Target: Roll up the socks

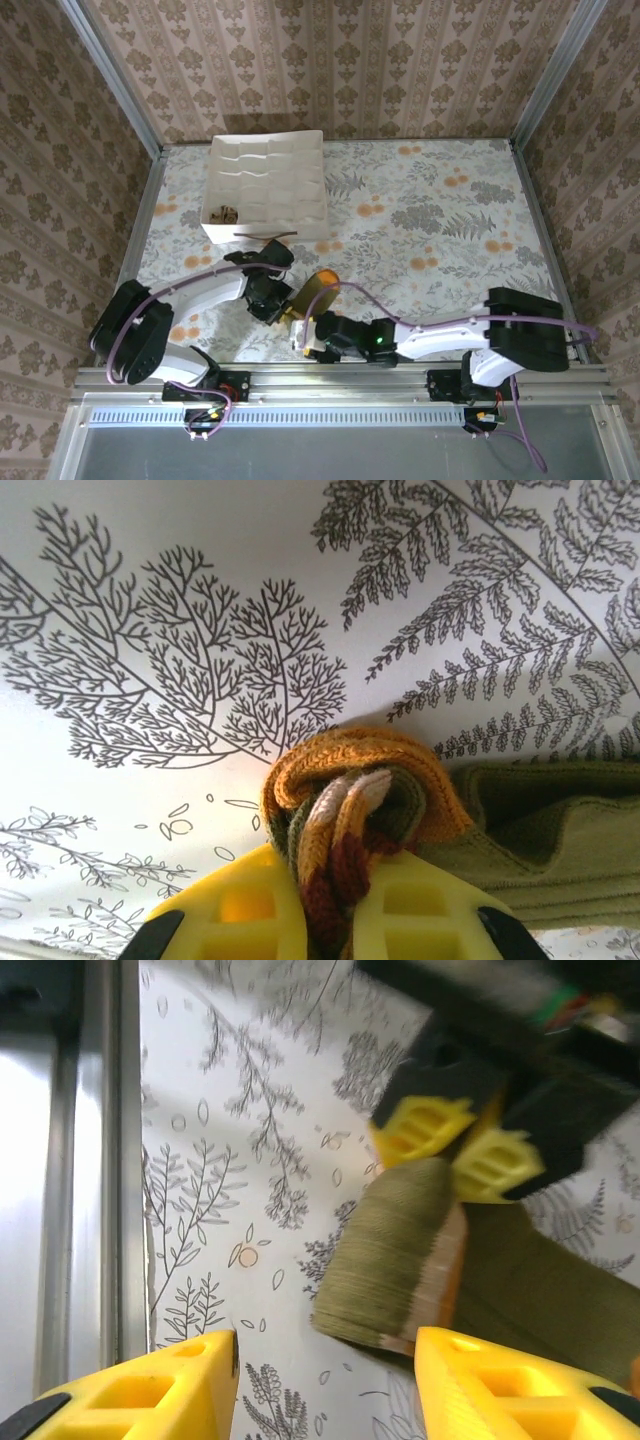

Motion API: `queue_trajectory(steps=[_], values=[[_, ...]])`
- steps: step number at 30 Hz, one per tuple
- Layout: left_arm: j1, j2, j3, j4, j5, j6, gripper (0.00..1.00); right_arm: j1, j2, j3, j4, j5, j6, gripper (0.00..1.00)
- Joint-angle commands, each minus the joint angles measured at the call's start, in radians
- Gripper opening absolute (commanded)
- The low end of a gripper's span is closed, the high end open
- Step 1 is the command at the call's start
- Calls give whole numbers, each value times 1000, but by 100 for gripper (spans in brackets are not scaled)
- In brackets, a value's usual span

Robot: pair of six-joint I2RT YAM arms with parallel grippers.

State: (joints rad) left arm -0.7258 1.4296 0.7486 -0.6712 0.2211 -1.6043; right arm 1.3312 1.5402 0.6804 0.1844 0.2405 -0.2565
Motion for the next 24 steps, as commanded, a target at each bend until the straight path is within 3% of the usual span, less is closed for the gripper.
queue_trajectory(steps=[1,5,13,18,19,22,24], values=[[-7,77,11,-140,-13,13,0,31,83,56,49,206,-26,50],[-6,100,29,-151,4,45,0,33,141,94,90,273,-67,50],[11,95,28,-144,26,82,0,34,274,165,76,294,-53,46],[37,46,30,-134,37,111,0,11,325,217,-62,322,47,14],[45,27,26,-128,35,114,5,3,325,216,-93,315,81,12],[75,-56,9,-100,41,113,35,-10,294,155,-120,268,150,2],[100,-110,12,-99,36,118,58,-27,265,102,-111,172,191,0]])
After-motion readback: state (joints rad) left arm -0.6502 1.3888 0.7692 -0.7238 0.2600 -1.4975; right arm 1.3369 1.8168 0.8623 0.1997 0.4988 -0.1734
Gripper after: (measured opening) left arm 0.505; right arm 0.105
